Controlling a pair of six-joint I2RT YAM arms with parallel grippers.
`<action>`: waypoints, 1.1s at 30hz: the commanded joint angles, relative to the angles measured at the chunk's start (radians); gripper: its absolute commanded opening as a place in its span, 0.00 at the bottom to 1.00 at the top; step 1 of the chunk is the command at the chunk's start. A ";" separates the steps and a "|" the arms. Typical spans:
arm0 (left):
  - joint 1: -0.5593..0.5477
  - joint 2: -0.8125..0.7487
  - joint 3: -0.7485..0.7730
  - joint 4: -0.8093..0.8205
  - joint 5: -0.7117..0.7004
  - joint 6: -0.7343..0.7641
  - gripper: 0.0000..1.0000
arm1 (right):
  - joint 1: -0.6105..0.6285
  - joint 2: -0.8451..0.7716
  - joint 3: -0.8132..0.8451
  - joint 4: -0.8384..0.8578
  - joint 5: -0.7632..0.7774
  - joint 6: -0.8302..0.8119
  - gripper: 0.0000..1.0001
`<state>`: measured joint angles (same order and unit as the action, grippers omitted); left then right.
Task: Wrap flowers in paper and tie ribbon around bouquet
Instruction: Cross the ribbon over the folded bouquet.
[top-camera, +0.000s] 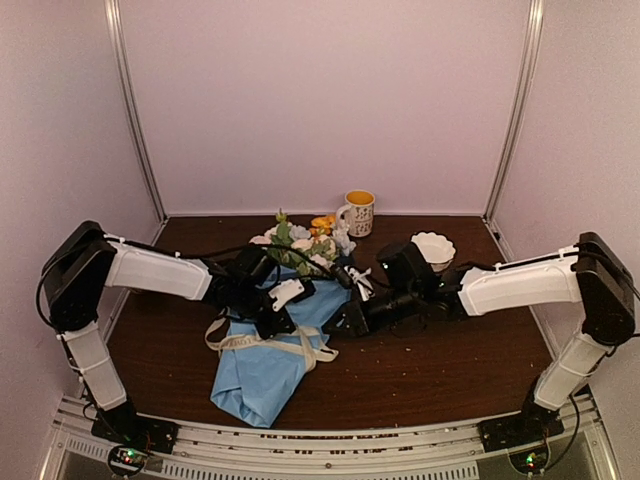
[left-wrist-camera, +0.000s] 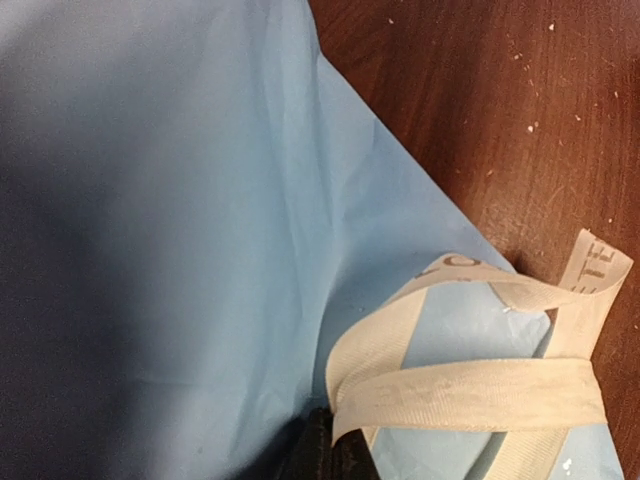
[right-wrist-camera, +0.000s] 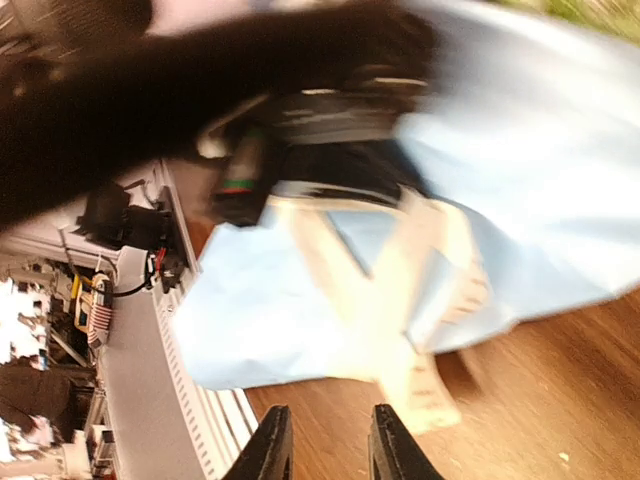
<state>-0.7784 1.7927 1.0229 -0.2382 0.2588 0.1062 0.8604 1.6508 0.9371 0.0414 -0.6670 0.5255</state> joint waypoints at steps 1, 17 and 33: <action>0.034 0.022 0.005 0.042 0.081 -0.021 0.00 | 0.131 -0.056 0.012 0.171 0.194 -0.175 0.29; 0.088 0.060 0.030 0.002 0.234 -0.027 0.00 | 0.371 0.171 0.156 0.052 0.698 -0.957 0.32; 0.099 0.068 0.043 -0.019 0.242 -0.025 0.00 | 0.358 0.299 0.287 -0.086 0.808 -1.063 0.31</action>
<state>-0.6918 1.8420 1.0416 -0.2481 0.4908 0.0834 1.2221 1.9347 1.2068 -0.0113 0.1097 -0.4824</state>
